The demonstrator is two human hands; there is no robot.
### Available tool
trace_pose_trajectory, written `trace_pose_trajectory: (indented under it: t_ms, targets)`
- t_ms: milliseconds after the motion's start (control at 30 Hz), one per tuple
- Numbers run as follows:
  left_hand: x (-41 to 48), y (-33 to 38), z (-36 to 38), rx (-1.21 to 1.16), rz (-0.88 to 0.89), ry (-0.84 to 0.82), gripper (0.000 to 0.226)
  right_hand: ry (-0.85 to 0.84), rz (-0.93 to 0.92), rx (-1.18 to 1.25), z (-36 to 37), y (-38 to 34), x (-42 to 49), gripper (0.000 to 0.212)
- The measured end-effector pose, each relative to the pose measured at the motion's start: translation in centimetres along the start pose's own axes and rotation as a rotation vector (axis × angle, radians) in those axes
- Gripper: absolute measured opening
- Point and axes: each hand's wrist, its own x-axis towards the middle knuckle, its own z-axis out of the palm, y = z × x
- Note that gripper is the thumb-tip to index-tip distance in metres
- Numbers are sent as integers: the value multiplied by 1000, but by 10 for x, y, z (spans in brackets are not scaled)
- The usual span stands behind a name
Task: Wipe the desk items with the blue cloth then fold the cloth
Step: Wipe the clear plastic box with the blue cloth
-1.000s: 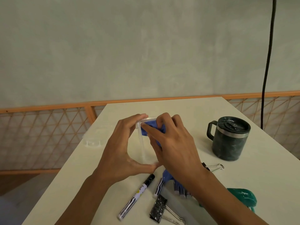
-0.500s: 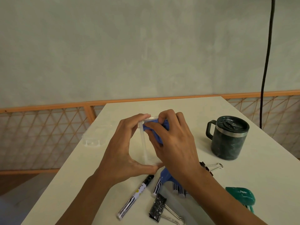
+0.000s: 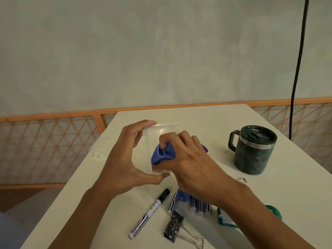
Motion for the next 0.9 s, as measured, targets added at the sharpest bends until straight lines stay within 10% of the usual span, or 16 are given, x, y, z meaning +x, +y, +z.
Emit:
trace_pose_trajectory:
  t_ms: [600, 900]
  targets:
    - [1, 0, -2, 223, 81, 31, 116, -17, 324, -134, -6, -11, -8, 33]
    - [0, 12, 2, 274, 62, 61, 118, 100, 418, -146, 4, -3, 7, 82]
